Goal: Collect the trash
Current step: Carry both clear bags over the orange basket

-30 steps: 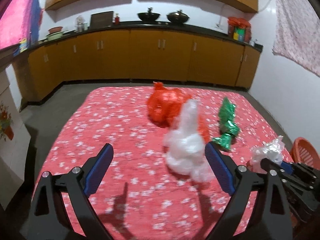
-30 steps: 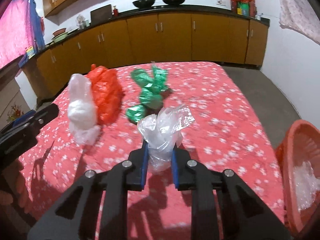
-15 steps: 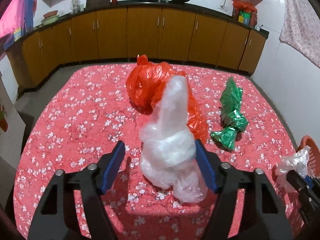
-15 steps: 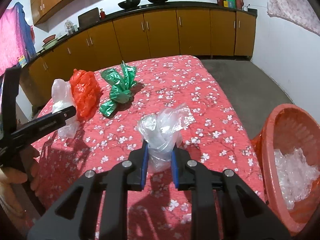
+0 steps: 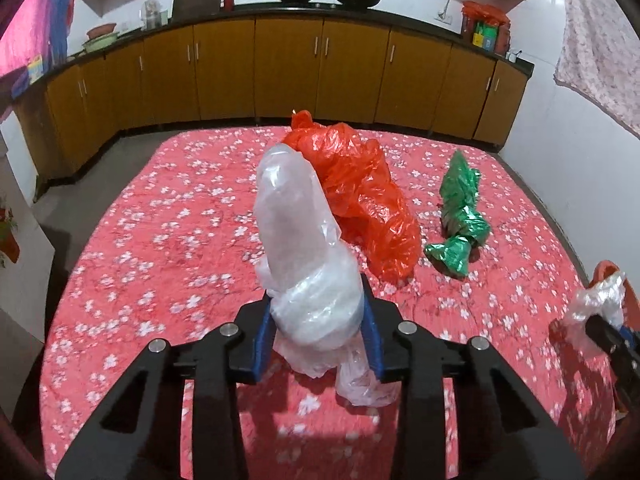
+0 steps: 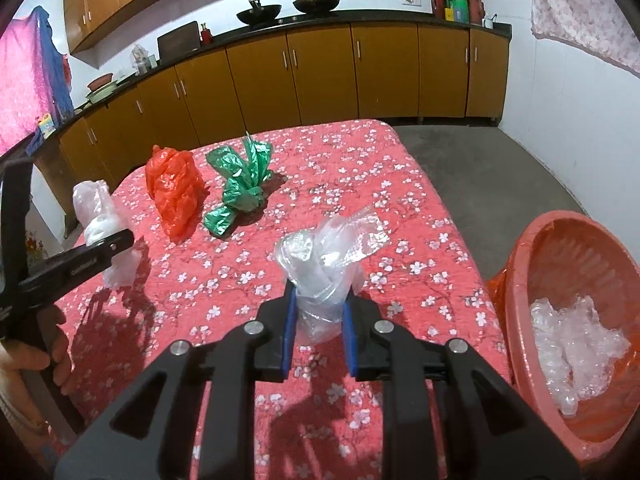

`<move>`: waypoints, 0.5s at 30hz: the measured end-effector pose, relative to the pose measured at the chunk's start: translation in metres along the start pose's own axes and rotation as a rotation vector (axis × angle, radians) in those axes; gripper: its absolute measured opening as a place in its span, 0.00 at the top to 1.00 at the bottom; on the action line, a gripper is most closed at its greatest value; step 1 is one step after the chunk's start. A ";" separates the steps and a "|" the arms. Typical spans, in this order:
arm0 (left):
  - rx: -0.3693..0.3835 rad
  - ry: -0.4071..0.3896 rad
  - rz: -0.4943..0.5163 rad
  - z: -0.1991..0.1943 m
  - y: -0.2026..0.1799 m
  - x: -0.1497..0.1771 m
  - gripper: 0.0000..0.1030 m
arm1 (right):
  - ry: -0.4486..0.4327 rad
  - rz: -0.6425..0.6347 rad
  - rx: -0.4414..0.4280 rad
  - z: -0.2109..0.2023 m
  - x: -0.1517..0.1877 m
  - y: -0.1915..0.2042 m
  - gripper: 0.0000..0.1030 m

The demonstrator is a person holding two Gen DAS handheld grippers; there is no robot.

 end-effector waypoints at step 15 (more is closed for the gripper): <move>0.083 -0.089 0.149 -0.071 -0.056 0.014 0.63 | -0.097 0.006 0.037 -0.065 -0.008 -0.021 0.80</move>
Point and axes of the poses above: each gripper's, at about its wrist camera, not at the fingertips, and z roughly the way its jaws point, y to its left, x to its underside, the point moved 5 cm from there along z, roughly the way its jaws point, and after that the axes turned 15 degrees about -z, right-handed, at the moved point
